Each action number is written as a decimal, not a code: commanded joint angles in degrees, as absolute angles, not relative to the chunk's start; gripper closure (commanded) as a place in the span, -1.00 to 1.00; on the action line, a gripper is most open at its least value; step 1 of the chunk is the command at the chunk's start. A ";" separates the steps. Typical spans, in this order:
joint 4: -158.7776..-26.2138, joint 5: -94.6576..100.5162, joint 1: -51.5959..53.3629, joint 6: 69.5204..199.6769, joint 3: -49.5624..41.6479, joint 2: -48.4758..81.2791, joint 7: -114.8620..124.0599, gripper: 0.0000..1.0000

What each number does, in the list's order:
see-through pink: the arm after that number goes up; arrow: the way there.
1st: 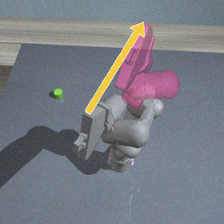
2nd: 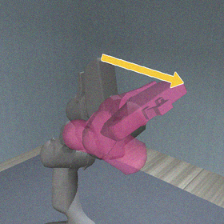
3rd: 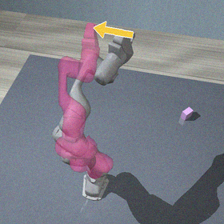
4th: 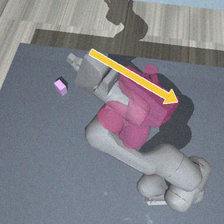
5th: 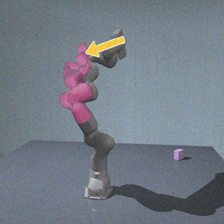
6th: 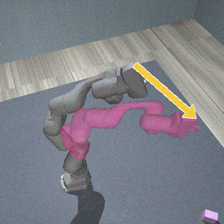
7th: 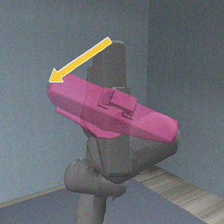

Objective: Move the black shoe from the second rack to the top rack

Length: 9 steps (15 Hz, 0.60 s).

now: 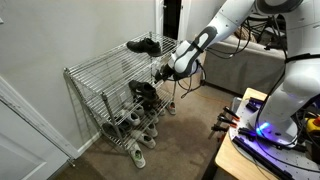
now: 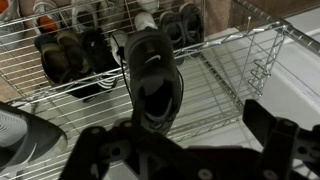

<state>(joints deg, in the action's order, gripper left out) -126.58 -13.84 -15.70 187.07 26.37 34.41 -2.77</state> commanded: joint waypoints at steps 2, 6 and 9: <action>-123.64 -7.35 -11.96 191.80 22.02 41.73 -0.99 -1.00; -118.66 1.26 -12.02 202.77 22.42 50.81 -1.33 -1.00; -110.31 5.13 -10.12 198.53 19.64 54.32 -1.23 -1.00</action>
